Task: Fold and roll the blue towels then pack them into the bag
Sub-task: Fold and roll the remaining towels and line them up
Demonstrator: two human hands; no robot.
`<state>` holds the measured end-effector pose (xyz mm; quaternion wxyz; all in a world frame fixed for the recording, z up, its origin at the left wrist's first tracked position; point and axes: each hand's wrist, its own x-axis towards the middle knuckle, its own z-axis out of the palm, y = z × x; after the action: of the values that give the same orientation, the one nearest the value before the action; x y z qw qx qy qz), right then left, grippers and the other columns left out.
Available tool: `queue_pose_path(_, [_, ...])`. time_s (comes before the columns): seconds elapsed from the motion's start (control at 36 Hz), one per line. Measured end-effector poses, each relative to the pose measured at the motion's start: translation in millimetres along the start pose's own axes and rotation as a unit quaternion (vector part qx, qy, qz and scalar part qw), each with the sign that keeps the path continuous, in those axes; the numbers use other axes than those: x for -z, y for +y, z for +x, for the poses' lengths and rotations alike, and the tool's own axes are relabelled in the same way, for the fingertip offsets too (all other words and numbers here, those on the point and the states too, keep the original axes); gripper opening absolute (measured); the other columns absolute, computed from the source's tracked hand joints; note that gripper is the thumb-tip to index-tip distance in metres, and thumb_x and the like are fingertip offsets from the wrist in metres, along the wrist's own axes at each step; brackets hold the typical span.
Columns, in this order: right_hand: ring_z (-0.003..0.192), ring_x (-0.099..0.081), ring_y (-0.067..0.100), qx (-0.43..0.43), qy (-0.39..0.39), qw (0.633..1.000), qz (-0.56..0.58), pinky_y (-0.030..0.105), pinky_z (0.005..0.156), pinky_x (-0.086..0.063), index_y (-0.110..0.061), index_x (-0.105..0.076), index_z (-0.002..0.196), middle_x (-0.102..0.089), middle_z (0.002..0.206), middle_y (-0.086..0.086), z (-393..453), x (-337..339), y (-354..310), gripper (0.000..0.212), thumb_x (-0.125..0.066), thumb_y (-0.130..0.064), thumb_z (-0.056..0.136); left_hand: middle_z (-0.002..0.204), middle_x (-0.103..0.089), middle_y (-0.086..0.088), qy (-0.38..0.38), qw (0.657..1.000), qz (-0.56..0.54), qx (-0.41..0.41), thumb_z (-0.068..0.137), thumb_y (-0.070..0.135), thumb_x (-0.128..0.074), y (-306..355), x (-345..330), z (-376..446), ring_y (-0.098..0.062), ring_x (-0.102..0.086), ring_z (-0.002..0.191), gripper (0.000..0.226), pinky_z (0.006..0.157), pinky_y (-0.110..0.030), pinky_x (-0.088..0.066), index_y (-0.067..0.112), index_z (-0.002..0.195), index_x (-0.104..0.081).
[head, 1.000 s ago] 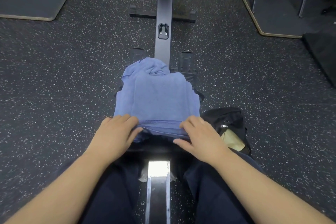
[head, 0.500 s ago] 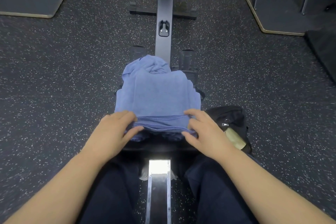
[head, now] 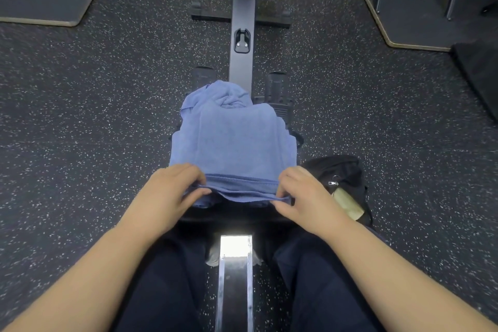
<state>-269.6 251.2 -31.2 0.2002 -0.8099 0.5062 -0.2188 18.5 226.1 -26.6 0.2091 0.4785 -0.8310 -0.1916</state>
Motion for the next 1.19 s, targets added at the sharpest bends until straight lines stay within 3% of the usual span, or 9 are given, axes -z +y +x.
queue_pose_path(0.14, [0.071,-0.034,0.008,-0.002,-0.007,1.000,-0.020,0.016,0.065,-0.030,-0.019,-0.049,0.068,-0.039,0.073,-0.014,-1,2,0,0.029,-0.076,-0.018,0.079,0.072,-0.053,0.013,-0.004,0.998,0.068,0.005,0.085,0.053,-0.044,1,2,1,-0.018,-0.050,0.067,0.028,0.062,-0.039,-0.046,0.026,0.078,-0.052])
queue_pose_path(0.28, [0.072,-0.035,0.008,-0.035,-0.014,0.999,-0.006,0.012,0.069,-0.030,-0.021,-0.044,0.071,-0.035,0.071,-0.017,0,1,-1,0.027,-0.066,-0.023,0.087,0.072,-0.052,0.009,-0.021,0.995,-0.023,0.091,0.089,0.040,-0.060,7,-4,1,-0.010,-0.047,0.071,0.025,0.064,-0.019,-0.035,0.029,0.074,-0.044])
queue_pose_path(0.47, [0.076,-0.043,0.021,-0.084,-0.026,0.996,-0.017,0.026,0.069,-0.030,-0.018,-0.042,0.077,-0.047,0.078,0.000,5,-3,-2,0.021,-0.055,-0.015,0.093,0.077,-0.054,0.007,-0.025,0.986,-0.075,0.145,0.091,0.021,-0.062,5,-8,7,-0.008,-0.048,0.076,0.018,0.065,-0.016,-0.033,0.026,0.081,-0.049])
queue_pose_path(0.75, [0.089,-0.046,0.022,-0.177,-0.063,0.982,-0.005,0.035,0.078,-0.037,-0.013,-0.046,0.104,-0.048,0.093,0.003,14,-6,-8,0.009,-0.040,-0.020,0.101,0.085,-0.058,-0.007,-0.036,0.981,0.067,0.178,0.095,0.020,-0.052,4,-24,15,-0.033,-0.051,0.086,0.008,0.073,-0.038,-0.033,0.022,0.088,-0.049])
queue_pose_path(0.89, [0.080,-0.047,0.027,-0.139,-0.015,0.984,-0.109,0.043,0.074,-0.044,-0.010,-0.053,0.090,-0.051,0.082,0.003,18,-10,-8,0.009,-0.057,-0.017,0.094,0.073,-0.054,0.001,0.005,0.981,0.155,0.116,0.077,0.012,-0.069,4,-25,15,-0.029,-0.049,0.074,0.015,0.063,-0.033,-0.029,0.019,0.078,-0.055])
queue_pose_path(0.97, [0.071,-0.043,0.025,-0.070,0.041,0.985,-0.151,0.041,0.057,-0.046,-0.011,-0.054,0.077,-0.049,0.077,0.005,18,-17,-3,0.016,-0.066,0.000,0.075,0.076,-0.051,0.002,0.036,0.985,0.164,0.032,0.075,0.016,-0.047,2,-24,16,-0.021,-0.038,0.075,0.011,0.061,-0.030,-0.026,0.022,0.075,-0.056])
queue_pose_path(1.06, [0.074,-0.036,0.019,-0.025,0.013,0.990,-0.142,0.026,0.059,-0.035,-0.011,-0.055,0.076,-0.048,0.080,0.004,17,-23,-6,0.035,-0.068,0.014,0.056,0.077,-0.053,0.002,-0.001,0.984,0.178,-0.015,0.071,0.021,-0.038,5,-30,16,-0.021,-0.041,0.076,0.021,0.061,-0.030,-0.018,0.022,0.076,-0.059])
queue_pose_path(1.11, [0.074,-0.033,0.016,-0.007,0.016,0.991,-0.132,0.023,0.061,-0.024,-0.011,-0.056,0.075,-0.050,0.079,0.004,17,-26,-6,0.032,-0.066,0.013,0.056,0.078,-0.053,0.001,-0.017,0.983,0.185,-0.004,0.073,0.031,-0.043,9,-33,15,-0.024,-0.046,0.077,0.020,0.063,-0.034,-0.019,0.020,0.077,-0.058])
queue_pose_path(1.19, [0.074,-0.037,0.017,-0.003,0.049,0.991,-0.125,0.024,0.066,-0.032,-0.011,-0.058,0.074,-0.054,0.076,0.004,17,-29,-8,0.011,-0.054,-0.001,0.069,0.078,-0.050,-0.001,-0.039,0.974,0.224,-0.001,0.069,0.050,-0.060,16,-35,15,-0.025,-0.046,0.076,0.034,0.064,-0.036,-0.021,0.017,0.076,-0.055])
